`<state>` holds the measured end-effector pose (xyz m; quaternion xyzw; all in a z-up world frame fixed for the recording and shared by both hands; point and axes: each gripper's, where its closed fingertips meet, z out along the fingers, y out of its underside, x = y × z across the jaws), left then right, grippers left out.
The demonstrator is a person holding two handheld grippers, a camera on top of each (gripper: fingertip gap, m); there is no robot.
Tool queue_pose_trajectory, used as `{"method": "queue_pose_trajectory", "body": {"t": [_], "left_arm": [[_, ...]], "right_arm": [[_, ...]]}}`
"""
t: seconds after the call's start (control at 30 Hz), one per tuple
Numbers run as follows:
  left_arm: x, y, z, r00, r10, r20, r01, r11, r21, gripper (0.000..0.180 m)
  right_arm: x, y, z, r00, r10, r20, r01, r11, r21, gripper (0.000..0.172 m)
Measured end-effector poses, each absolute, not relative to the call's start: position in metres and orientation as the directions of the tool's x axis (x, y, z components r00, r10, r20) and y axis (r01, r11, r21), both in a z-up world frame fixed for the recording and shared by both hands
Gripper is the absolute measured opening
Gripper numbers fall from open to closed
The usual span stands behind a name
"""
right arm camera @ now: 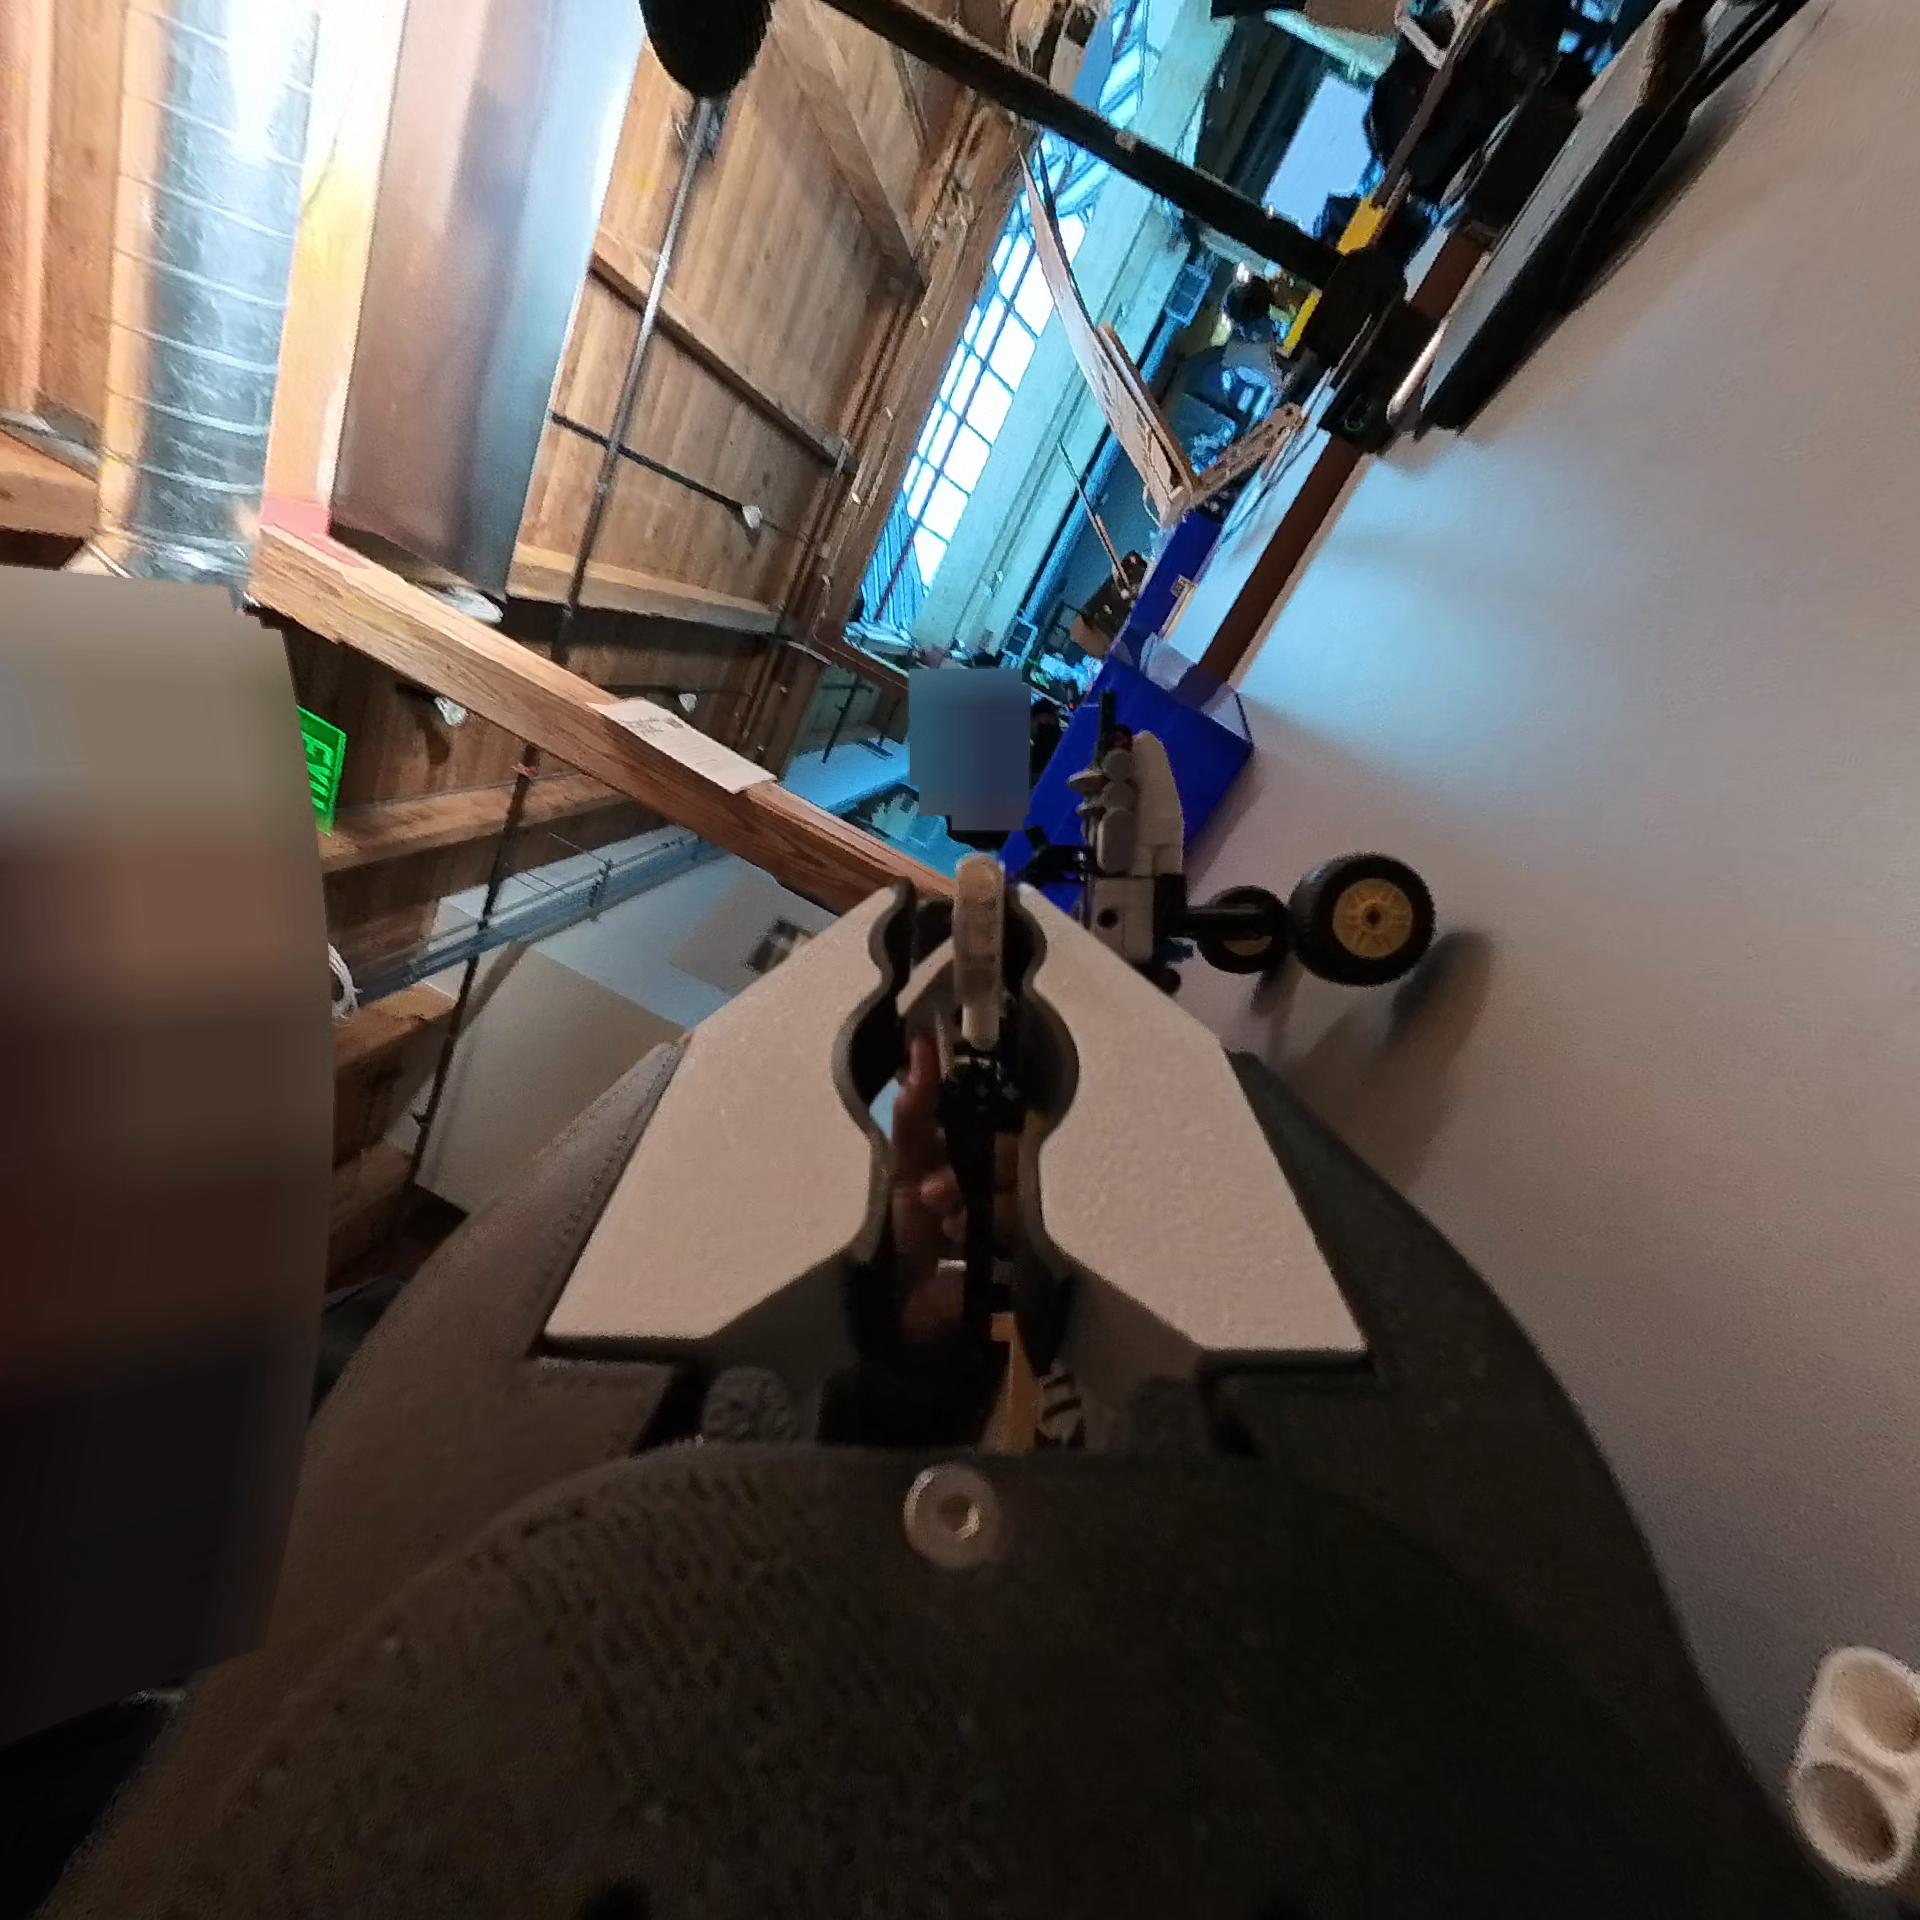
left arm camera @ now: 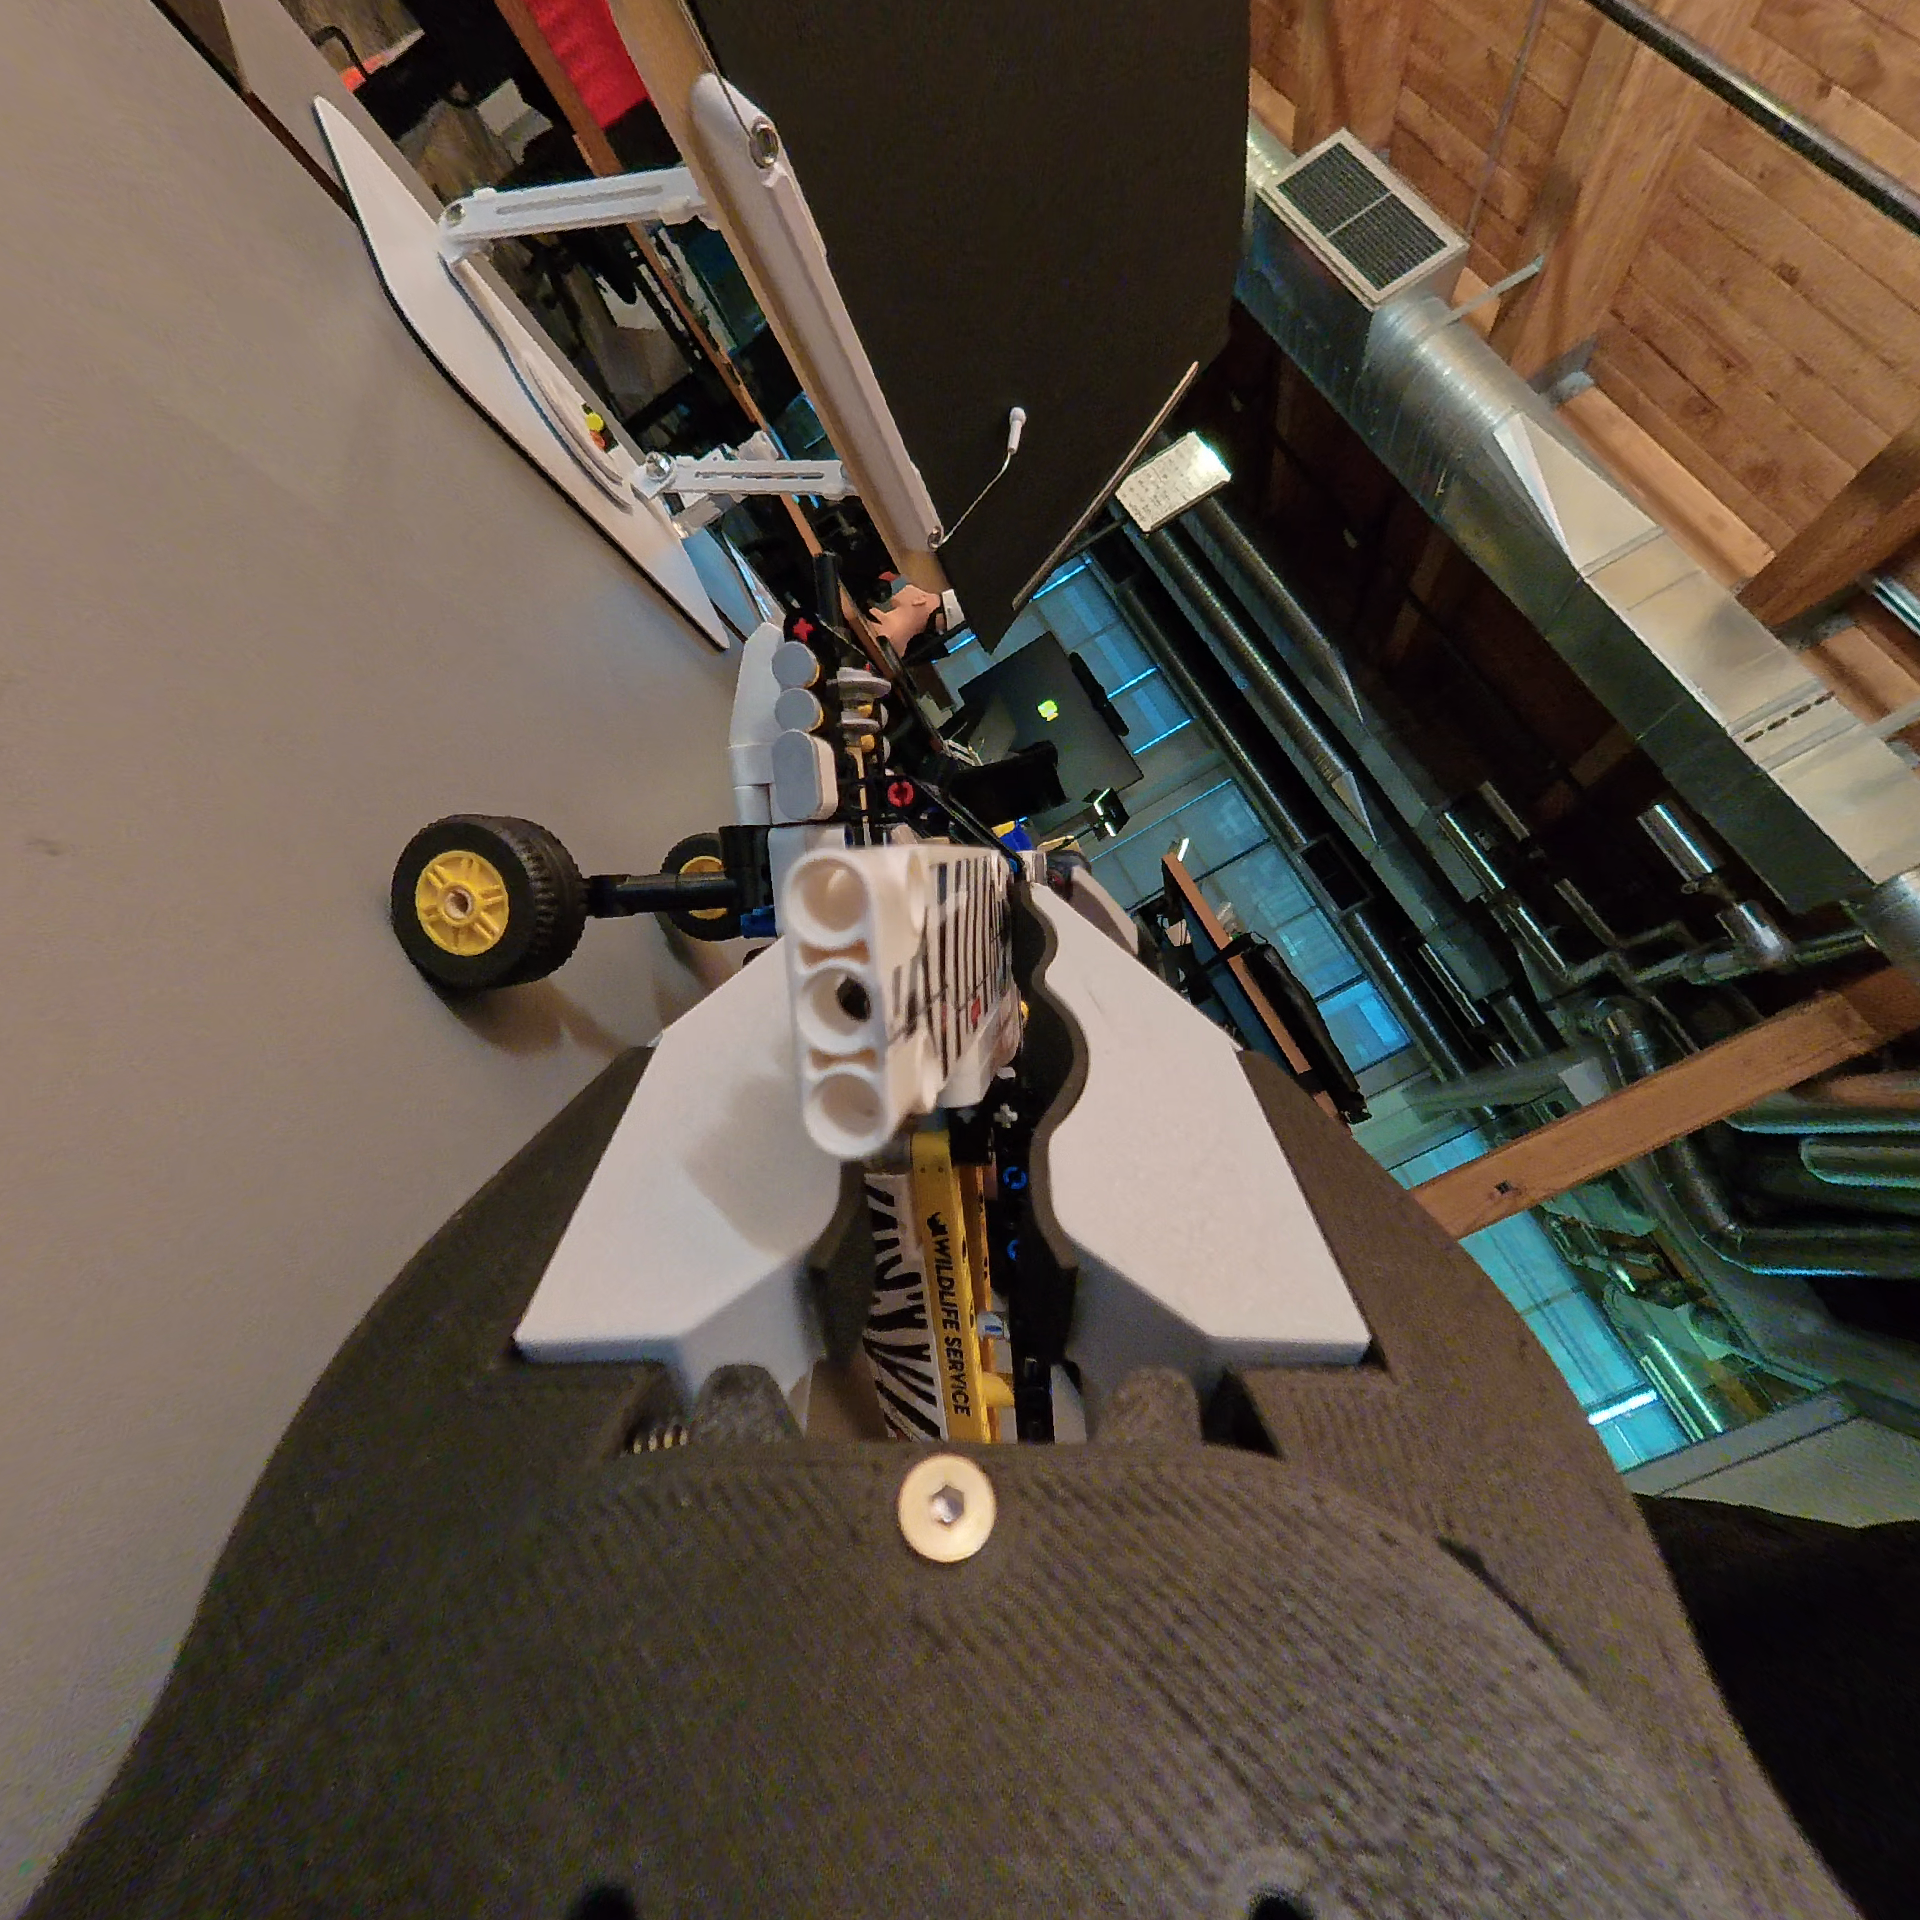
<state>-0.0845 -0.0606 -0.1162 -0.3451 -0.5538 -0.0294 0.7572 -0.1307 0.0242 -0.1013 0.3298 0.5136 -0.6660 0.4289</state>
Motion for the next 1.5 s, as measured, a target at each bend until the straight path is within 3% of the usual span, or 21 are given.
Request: {"method": "queue_pose_trajectory", "body": {"t": [0.13,0.57,1.0,1.5], "left_arm": [[-0.085,-0.06,-0.117,0.383,0.337,0.86,0.429,0.76,-0.489,0.018],[-0.085,-0.061,-0.117,0.382,0.321,0.867,0.433,0.766,-0.474,0.018],[-0.082,-0.079,-0.109,0.398,0.247,0.883,0.369,0.839,-0.401,0.02],[-0.081,-0.083,-0.107,0.409,0.236,0.882,0.346,0.854,-0.389,0.023]], "right_arm": [[-0.139,0.034,-0.097,-0.399,-0.244,-0.884,0.916,-0.148,-0.373,0.02],[-0.145,0.05,-0.082,-0.604,-0.116,-0.788,0.79,-0.216,-0.574,0.025],[-0.144,0.05,-0.084,-0.605,-0.118,-0.788,0.79,-0.211,-0.575,0.025],[-0.145,0.051,-0.083,-0.599,-0.13,-0.79,0.794,-0.22,-0.566,0.025]]}}
